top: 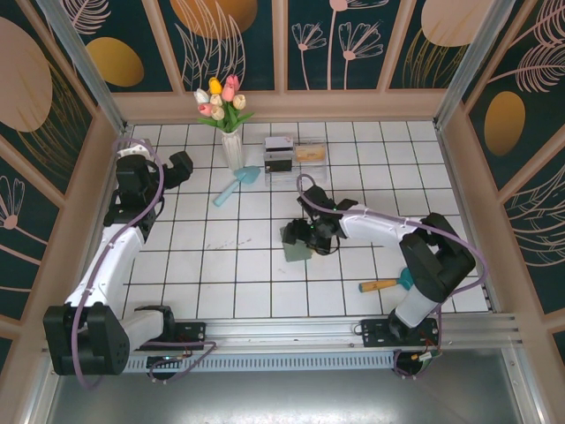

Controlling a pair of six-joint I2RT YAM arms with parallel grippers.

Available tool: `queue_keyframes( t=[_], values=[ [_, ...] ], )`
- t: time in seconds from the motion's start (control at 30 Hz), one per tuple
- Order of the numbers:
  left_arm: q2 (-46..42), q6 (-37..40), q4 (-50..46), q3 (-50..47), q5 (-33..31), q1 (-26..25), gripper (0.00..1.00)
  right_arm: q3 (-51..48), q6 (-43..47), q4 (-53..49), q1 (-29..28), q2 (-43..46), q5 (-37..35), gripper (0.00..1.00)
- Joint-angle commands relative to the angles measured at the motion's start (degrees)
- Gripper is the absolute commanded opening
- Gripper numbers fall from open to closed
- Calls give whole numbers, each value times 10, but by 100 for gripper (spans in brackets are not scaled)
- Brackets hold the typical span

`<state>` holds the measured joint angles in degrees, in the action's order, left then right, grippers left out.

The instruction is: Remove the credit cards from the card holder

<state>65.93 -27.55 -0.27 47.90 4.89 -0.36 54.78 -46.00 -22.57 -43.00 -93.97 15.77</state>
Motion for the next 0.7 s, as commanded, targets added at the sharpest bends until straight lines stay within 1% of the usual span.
queue_keyframes(
  t=[0.0, 0.07, 0.13, 0.27, 0.37, 0.47, 0.57, 0.6, 0.67],
  values=[
    [13, -24, -6, 0, 45, 3, 99, 0, -29, 78, -16, -11, 66, 79],
    [19, -38, -4, -4, 69, 3, 98, 10, -31, 69, -17, -12, 48, 78],
    [26, -49, 5, -13, 108, 3, 99, 15, -26, 47, -14, -5, 16, 77],
    [52, -64, 9, -17, 167, 1, 98, 2, -31, 19, -7, 21, -39, 75],
    [73, -83, 12, -19, 198, -17, 97, -17, -40, 24, -1, 44, -70, 75],
    [96, -101, 11, -20, 218, -69, 95, -40, -54, 43, 12, 58, -78, 75],
    [124, -137, 19, -30, 239, -127, 89, -54, -59, 55, 26, 60, -82, 74],
    [134, -152, 28, -35, 250, -148, 87, -56, -59, 57, 30, 59, -81, 72],
    [155, -178, 44, -41, 254, -189, 83, -56, -48, 61, 36, 54, -77, 66]
  ],
)
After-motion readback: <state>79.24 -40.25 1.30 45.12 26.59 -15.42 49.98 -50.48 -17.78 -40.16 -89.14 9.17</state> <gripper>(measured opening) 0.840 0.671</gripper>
